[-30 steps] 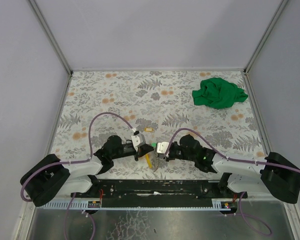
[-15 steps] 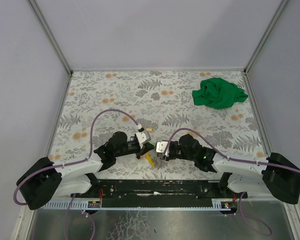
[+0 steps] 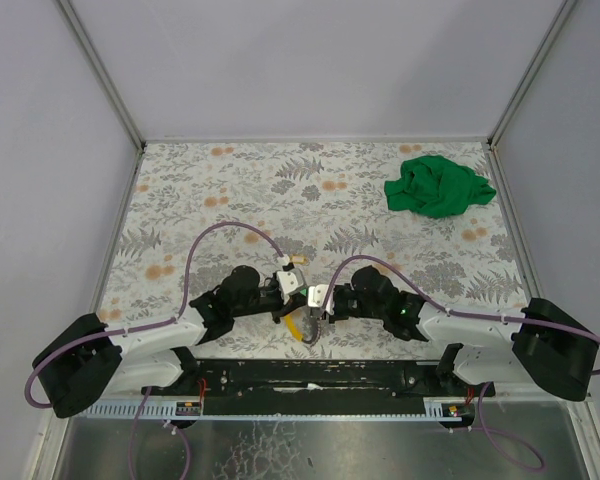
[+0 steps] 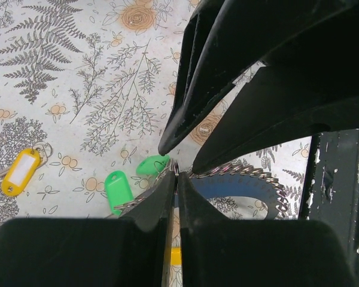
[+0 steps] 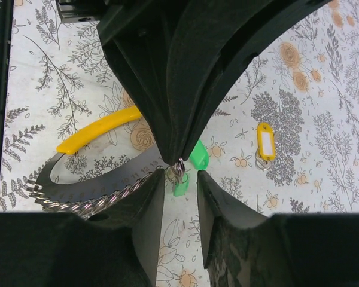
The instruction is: Put the keys on the keyring
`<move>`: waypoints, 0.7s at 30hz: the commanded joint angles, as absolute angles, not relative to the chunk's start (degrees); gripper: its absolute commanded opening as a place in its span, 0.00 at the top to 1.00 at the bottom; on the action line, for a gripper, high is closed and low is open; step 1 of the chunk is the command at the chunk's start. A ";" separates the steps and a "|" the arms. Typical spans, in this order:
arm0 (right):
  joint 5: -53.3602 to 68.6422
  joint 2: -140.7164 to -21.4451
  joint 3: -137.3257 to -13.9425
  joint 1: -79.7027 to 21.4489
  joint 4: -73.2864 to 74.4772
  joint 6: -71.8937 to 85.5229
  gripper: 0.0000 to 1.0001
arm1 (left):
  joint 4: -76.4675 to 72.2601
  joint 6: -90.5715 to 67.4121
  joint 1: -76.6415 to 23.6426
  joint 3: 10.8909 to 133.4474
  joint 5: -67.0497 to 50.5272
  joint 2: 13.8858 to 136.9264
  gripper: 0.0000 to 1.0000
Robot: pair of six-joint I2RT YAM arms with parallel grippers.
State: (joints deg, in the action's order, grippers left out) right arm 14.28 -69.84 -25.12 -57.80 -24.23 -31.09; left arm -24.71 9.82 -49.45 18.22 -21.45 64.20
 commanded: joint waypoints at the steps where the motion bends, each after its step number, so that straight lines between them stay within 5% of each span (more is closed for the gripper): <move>1: 17.51 -70.39 -27.79 -56.78 -26.70 -31.47 0.66 | -26.35 12.09 -50.18 19.59 -23.36 63.09 1.00; 12: 23.87 -72.88 -28.47 -54.39 -26.17 -30.39 0.76 | -28.28 12.86 -50.28 18.02 -26.39 61.41 1.00; 18: 24.08 -72.52 -28.19 -53.34 -26.19 -29.96 0.98 | -28.90 12.76 -50.32 17.50 -26.90 61.20 1.00; 21: 24.53 -72.15 -27.34 -52.31 -27.27 -28.58 1.00 | -31.68 11.27 -50.21 15.62 -24.62 59.52 0.99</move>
